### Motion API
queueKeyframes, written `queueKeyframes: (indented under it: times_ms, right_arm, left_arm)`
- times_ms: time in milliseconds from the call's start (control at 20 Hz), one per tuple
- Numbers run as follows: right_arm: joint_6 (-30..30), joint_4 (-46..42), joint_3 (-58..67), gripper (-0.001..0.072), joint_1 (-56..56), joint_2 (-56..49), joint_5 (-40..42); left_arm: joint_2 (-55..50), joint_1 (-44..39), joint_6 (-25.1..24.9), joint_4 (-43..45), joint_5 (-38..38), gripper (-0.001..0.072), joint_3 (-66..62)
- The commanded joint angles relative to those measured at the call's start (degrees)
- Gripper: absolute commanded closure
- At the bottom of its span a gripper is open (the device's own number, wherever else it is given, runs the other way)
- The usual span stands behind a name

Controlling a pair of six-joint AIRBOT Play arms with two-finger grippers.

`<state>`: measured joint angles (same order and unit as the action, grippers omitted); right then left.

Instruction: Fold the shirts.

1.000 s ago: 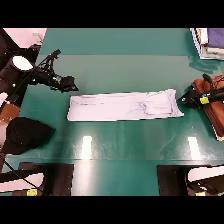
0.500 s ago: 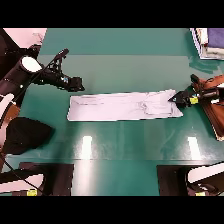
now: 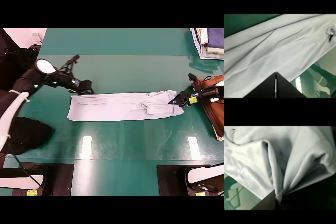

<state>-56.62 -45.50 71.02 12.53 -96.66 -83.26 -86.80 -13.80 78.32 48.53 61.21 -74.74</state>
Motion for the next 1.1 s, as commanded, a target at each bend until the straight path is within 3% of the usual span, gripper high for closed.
queueKeyframes:
  times_ms: [0,450,800,1050]
  right_arm:
    - [-5.92,0.5,0.07,0.0701,-0.07,6.43,0.52]
    - [-16.06,0.87,4.63,0.0702,-8.28,16.33,-4.13]
    - [-20.39,0.72,19.85,0.0702,-17.18,16.31,-7.37]
    - [-21.0,0.72,22.95,0.0701,-20.83,16.28,-7.34]
  left_arm:
    - [-6.67,-7.45,-0.74,-0.96,-2.19,0.0687,-5.92]
    - [-26.99,-21.33,-0.26,-0.92,-1.86,0.0687,-26.71]
    - [-28.06,-21.99,1.4,2.91,-2.69,0.0687,-26.93]
    - [-28.0,-21.97,1.36,3.61,-2.32,0.0686,-27.34]
